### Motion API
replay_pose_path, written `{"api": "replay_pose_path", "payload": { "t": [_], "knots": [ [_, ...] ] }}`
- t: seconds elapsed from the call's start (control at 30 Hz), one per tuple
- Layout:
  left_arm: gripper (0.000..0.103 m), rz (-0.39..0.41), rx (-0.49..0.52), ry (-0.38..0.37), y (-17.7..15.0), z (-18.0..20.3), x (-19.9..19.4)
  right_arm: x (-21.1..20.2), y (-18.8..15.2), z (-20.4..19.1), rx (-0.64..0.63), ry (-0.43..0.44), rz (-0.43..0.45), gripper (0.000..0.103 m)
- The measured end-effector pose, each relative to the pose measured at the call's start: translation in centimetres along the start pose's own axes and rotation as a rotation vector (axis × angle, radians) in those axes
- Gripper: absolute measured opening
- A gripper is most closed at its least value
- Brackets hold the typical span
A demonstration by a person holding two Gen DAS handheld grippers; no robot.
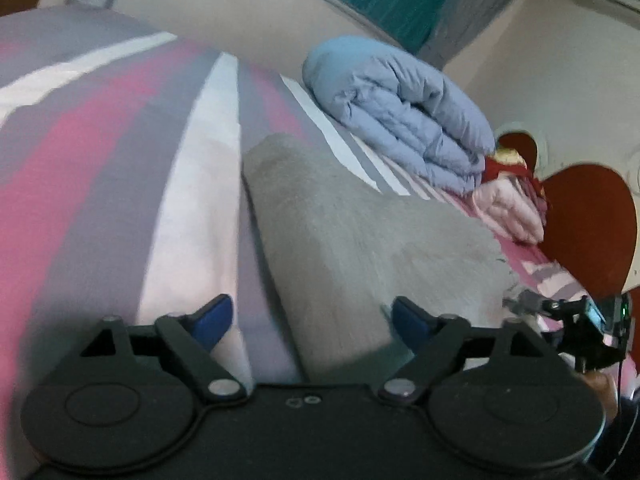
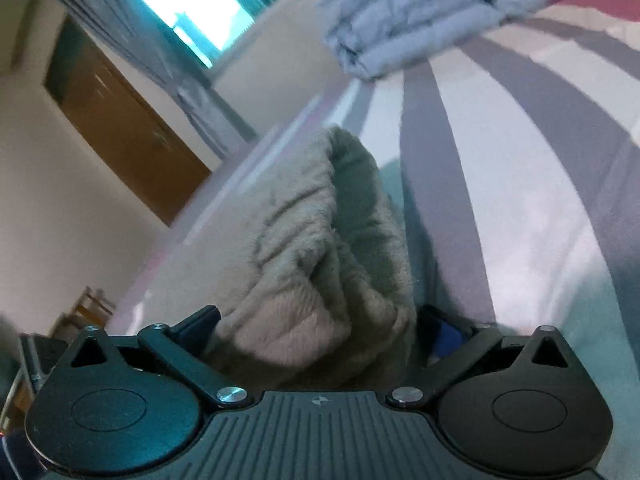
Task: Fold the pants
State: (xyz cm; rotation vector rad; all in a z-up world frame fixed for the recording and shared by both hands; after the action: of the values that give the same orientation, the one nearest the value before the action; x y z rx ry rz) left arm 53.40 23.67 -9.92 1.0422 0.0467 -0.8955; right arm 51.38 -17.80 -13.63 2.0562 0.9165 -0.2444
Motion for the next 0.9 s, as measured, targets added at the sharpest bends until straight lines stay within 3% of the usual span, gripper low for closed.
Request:
{"api": "replay_pose_path", "payload": {
  "t": [0.1, 0.2, 0.33, 0.43, 0.5, 0.57, 0.63, 0.77, 0.9],
  "knots": [
    [0.098, 0.050, 0.000, 0.043, -2.5, 1.0, -3.6, -3.7, -1.5, 1.5, 0.081, 0.055, 0.070, 0.103],
    [0.097, 0.080, -0.020, 0.089, -5.3, 1.4, -8.3, -8.1, -4.8, 2.1, 0.055, 0.088, 0.066, 0.103],
    [0.097, 0.118, -0.016, 0.171, -8.8, 3.3, -14.3, -13.3, -8.8, -1.1, -0.061, -0.003, 0.038, 0.103],
    [0.097, 0.102, 0.024, 0.247, -10.8, 5.3, -17.8, -17.2, -12.4, -2.8, -0.065, -0.061, 0.056, 0.103],
    [0.097, 0.092, 0.065, 0.295, -12.3, 7.1, -20.1, -20.6, -15.3, -3.2, -0.067, -0.167, 0.133, 0.103],
    [0.097, 0.095, 0.106, 0.334, -13.7, 9.2, -21.7, -22.8, -16.8, -4.5, -0.141, -0.261, 0.103, 0.103],
    [0.097, 0.117, 0.123, 0.333, -15.2, 11.3, -23.6, -25.6, -17.2, -6.0, -0.217, -0.401, 0.234, 0.103],
    [0.097, 0.216, 0.227, 0.323, -16.1, 16.5, -25.9, -30.1, -18.4, -7.9, -0.167, -0.398, 0.322, 0.103],
    [0.097, 0.263, 0.298, 0.324, -18.3, 21.0, -27.2, -34.1, -21.7, -11.7, -0.262, -0.346, 0.349, 0.103]
  ]
}}
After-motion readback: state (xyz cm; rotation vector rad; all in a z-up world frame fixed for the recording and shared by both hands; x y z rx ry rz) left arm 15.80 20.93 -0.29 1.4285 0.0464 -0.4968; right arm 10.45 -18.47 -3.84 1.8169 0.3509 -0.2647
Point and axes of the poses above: each gripper's, at about its wrist camera, not at the fingertips, and x roughly the way its jaws point, z to its right, y to its top, the point moved 3 cm from there along x, roughly the way its jaws point, and after that the axes turned 8 degrees about -y, right-handed, at the moved point
